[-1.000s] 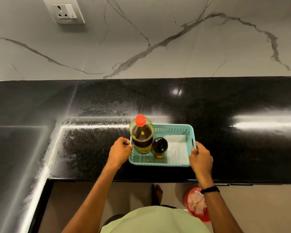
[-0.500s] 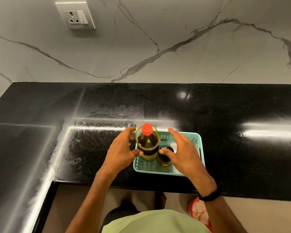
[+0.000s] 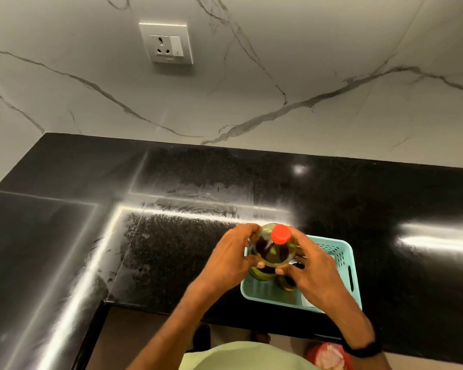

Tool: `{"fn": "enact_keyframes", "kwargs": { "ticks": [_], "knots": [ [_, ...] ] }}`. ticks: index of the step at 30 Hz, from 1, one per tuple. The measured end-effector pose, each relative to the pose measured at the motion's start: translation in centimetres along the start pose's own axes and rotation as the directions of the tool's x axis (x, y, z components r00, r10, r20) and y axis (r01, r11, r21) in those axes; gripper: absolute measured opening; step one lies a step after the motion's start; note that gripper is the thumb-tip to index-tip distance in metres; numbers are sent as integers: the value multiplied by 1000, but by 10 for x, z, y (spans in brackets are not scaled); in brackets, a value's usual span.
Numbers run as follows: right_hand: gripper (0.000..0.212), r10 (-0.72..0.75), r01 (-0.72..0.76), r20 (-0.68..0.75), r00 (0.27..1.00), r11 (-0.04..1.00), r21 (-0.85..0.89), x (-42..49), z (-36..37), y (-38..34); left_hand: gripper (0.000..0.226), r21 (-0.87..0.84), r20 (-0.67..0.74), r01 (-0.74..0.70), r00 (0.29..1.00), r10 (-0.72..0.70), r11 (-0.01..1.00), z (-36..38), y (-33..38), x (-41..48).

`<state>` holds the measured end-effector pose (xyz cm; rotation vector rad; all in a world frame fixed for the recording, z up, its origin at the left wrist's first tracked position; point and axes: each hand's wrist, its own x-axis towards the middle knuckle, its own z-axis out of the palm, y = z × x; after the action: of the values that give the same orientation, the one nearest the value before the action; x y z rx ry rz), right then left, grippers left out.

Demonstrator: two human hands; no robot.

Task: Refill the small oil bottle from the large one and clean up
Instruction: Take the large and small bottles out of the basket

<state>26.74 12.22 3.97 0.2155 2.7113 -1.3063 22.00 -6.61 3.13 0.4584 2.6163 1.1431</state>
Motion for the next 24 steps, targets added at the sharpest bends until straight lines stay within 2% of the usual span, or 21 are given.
{"fn": "enact_keyframes", "kwargs": {
  "ticks": [5,11,15,21,24],
  "knots": [
    [85,29,-29,-34,999,1000,3,-9,2,-12,48,-29,7,-39,999,39,999,-3,3,-3],
    [102,39,-39,-110,993,999,1,-29,-8,-42,58,-98,-26,-88,996,86,991,-23,17,-14],
    [92,-55,42,-150,987,996,-84,-42,-15,-77,61,-108,-81,-145,987,137,984,-54,31,-27],
    [88,-189,171,-97,977,971,-167,-33,5,-127,51,-33,-104,-146,984,142,989,-112,15,-45],
    [89,-185,180,-31,982,975,-132,-16,37,-144,42,17,-117,-81,990,82,997,-137,-13,-53]
  ]
}}
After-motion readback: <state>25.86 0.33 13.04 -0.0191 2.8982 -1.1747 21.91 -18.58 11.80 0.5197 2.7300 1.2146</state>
